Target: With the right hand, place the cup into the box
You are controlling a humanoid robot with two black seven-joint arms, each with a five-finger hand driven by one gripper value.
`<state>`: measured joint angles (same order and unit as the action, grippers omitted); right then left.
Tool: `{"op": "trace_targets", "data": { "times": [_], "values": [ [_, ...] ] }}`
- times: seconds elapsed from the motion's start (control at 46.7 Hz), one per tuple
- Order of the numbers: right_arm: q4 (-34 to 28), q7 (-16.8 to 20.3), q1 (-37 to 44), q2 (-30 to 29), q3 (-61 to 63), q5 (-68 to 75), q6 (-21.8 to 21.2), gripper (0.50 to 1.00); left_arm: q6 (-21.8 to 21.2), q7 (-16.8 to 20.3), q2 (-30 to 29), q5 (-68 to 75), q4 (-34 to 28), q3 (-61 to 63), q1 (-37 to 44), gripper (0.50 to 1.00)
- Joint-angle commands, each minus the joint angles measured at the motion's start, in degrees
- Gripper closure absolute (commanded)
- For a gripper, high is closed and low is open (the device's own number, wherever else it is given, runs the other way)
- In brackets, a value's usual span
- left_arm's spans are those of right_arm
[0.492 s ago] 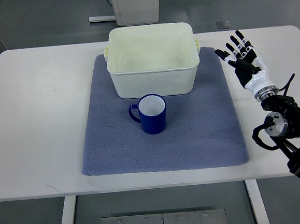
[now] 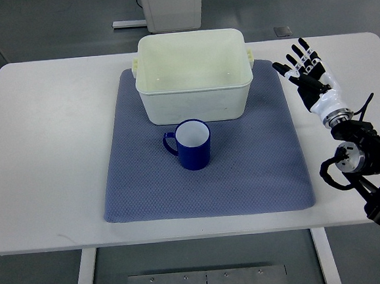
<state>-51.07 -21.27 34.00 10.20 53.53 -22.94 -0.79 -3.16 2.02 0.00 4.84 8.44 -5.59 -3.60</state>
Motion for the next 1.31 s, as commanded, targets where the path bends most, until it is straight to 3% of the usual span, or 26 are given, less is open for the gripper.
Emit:
{"op": "trace_targets", "data": {
  "times": [0.0, 1.284],
  "values": [
    [0.1, 0.0, -0.1, 0.0, 0.0, 0.0, 0.0, 0.500, 0.0, 0.0, 0.0, 0.0, -0.1, 0.1, 0.0, 0.500],
    [1.4, -0.2, 1.2, -0.4, -1.1, 0.1, 0.0, 0.500, -0.3, 0.0, 0.0, 0.0, 0.0, 0.1, 0.0, 0.500]
  ]
}}
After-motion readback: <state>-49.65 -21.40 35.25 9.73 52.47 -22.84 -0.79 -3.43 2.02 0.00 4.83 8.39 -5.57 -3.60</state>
